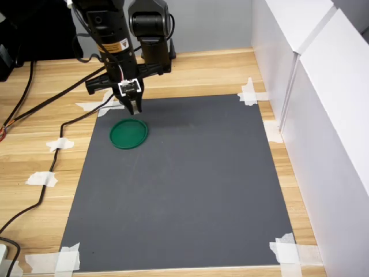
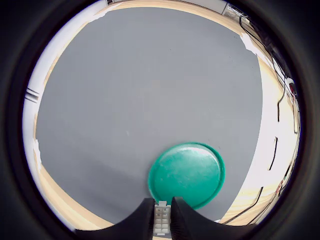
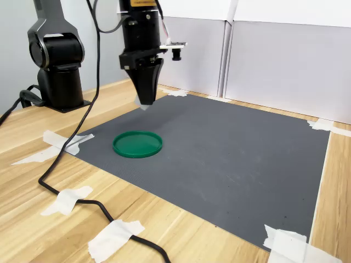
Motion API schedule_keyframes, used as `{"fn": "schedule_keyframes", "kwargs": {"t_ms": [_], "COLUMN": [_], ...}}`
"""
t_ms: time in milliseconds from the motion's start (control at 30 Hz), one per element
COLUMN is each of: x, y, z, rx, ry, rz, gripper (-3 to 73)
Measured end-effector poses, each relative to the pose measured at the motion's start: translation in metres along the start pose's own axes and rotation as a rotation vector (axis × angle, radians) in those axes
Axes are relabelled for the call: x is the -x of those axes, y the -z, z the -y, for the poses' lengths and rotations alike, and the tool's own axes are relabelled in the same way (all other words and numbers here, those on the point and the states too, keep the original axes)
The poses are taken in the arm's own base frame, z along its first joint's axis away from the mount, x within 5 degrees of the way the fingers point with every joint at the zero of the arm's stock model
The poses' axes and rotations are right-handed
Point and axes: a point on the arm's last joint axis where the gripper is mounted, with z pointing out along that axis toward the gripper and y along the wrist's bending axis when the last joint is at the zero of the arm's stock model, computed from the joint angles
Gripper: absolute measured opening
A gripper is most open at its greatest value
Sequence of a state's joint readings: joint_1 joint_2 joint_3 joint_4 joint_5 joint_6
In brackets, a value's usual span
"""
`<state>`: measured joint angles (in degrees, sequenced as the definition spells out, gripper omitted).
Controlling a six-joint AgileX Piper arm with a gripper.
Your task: Grasp a white terminal and put it on the green lid.
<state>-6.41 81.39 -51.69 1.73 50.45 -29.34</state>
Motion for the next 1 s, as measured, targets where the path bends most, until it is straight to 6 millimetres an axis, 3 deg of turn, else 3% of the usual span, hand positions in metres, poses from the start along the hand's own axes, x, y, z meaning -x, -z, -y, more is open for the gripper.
{"fn": "schedule_keyframes", "kwargs": {"t_ms": [367,733,1000], "x": [-0.008,-0.001,0.003], "y": [-0.002,-0.030,-0.035], "z": [0.025,0.026,0.028], "rx": [-0.070,-0.004,-0.010], "ry": [-0.044,-0.024,-0.014], "rz": [0.025,0.009,0.035], "gripper": [8.0,8.6,9.5]}}
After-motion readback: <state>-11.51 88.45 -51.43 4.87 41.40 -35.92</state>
